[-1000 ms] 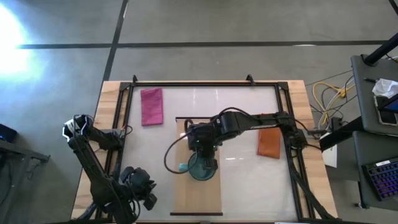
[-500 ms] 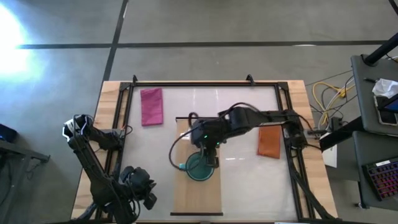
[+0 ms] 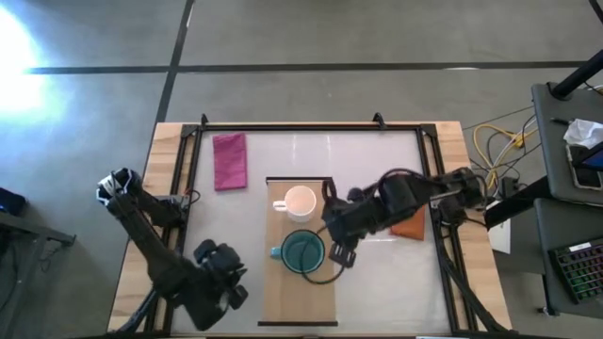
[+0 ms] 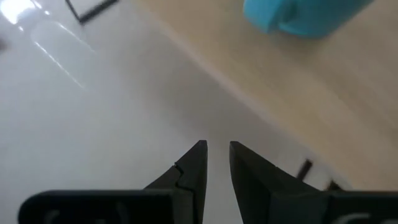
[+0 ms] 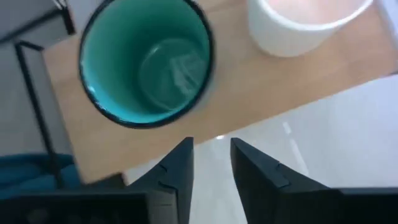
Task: Stack small to large cups/mugs on shelf
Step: Put the right blue cup on the shelf
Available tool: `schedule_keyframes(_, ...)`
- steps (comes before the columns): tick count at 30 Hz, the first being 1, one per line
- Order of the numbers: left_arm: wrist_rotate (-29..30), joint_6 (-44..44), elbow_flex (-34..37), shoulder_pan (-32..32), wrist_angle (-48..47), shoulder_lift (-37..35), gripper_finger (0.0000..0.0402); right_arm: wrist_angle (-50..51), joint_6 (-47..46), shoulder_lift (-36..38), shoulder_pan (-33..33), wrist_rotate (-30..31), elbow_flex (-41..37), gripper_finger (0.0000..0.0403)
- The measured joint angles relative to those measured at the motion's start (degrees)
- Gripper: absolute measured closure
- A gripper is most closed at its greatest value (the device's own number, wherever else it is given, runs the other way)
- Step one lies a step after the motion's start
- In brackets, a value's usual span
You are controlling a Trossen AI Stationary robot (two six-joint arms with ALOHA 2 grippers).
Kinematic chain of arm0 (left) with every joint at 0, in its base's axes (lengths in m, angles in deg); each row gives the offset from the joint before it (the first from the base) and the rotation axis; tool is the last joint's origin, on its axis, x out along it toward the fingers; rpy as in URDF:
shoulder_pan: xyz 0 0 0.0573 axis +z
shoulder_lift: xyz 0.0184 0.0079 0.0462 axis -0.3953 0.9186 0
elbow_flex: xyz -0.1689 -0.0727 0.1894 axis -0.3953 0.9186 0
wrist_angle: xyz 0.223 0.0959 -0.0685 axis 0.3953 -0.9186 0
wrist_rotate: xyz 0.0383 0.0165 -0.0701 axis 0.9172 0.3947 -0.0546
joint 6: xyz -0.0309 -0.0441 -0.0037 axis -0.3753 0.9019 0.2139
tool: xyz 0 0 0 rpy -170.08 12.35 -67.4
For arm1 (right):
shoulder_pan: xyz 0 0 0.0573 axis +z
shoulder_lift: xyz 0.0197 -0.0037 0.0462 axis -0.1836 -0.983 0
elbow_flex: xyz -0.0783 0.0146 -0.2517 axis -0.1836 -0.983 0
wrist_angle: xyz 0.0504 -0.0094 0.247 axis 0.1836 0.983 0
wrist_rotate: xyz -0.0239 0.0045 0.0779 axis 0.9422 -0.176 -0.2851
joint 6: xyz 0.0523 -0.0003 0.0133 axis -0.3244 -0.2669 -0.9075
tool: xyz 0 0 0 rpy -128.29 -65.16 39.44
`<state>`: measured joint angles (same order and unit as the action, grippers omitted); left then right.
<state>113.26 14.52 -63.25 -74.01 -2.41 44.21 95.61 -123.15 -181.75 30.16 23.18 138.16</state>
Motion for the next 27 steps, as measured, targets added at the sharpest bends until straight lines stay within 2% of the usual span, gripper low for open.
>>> schedule_keyframes(5,-0.62,-6.31,-1.02,3.37,-0.1,0.01,0.0348,1.17,-9.36,-0.48,3.54,-1.02,-6.09,0.0352)
schedule_keyframes(9,-0.63,-7.87,-0.86,4.33,0.05,0.01,0.0348,-5.63,-13.84,-0.51,5.95,-2.15,-11.42,0.0389)
schedule_keyframes(16,-0.72,-10.74,-0.69,6.19,0.67,0.03,0.0348,-21.59,-15.65,-0.33,6.24,-3.28,-17.21,0.0394)
schedule_keyframes(27,-0.67,-15.26,-0.61,9.19,1.22,0.03,0.0348,-26.14,-15.91,-0.33,5.65,-2.07,-17.82,0.0394)
